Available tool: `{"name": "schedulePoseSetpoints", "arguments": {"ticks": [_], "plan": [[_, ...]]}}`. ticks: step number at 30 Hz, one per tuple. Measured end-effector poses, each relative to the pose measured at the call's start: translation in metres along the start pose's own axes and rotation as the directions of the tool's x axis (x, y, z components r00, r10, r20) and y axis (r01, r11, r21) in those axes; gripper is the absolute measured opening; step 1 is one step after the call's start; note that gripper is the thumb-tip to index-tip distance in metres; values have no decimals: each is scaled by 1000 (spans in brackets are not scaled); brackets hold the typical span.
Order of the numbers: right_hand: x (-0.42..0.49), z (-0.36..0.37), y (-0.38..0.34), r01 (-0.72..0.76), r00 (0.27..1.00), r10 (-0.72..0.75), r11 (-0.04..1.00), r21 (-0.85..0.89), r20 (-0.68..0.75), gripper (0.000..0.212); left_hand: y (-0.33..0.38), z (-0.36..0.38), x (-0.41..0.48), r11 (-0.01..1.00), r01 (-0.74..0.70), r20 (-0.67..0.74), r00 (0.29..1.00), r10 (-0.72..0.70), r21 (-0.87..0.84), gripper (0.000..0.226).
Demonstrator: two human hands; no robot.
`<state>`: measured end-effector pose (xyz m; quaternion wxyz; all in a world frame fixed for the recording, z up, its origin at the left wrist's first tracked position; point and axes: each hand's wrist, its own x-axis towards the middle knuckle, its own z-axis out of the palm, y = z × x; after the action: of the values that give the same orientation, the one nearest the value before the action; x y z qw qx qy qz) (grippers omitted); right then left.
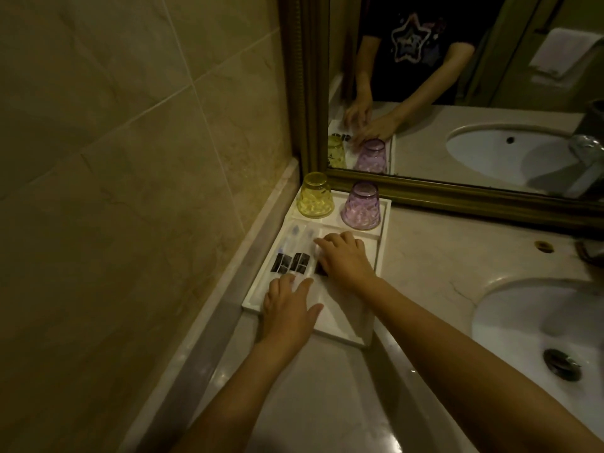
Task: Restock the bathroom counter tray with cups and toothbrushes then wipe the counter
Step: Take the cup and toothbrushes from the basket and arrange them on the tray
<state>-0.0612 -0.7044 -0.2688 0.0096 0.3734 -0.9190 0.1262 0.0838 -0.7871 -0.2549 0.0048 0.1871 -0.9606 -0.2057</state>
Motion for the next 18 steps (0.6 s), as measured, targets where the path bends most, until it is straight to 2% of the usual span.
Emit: {"name": "schedulePoseSetpoints", "arguments": {"ticks": [2,6,13,16,18], "plan": [[2,2,-9,56,998,-56,998,2,28,43,-2,-2,0,999,24,-33,999,-23,24,56],[10,11,-23,119,988,-115,992,-34,108,43,-12,-5,-2,993,79,85,993,-86,86,63],[11,16,-19,60,982,-62,998,16,176,44,-15,-12,1,964,-9,151,988,-32,265,65],[10,10,-19,15,981,-29,997,72,190,48,-12,-16,2,975,1,203,978,-46,221,66],[3,3,-13,-22,992,5,991,135,129,50,-8,-22,4,991,22,196,979,-47,131,65]]}}
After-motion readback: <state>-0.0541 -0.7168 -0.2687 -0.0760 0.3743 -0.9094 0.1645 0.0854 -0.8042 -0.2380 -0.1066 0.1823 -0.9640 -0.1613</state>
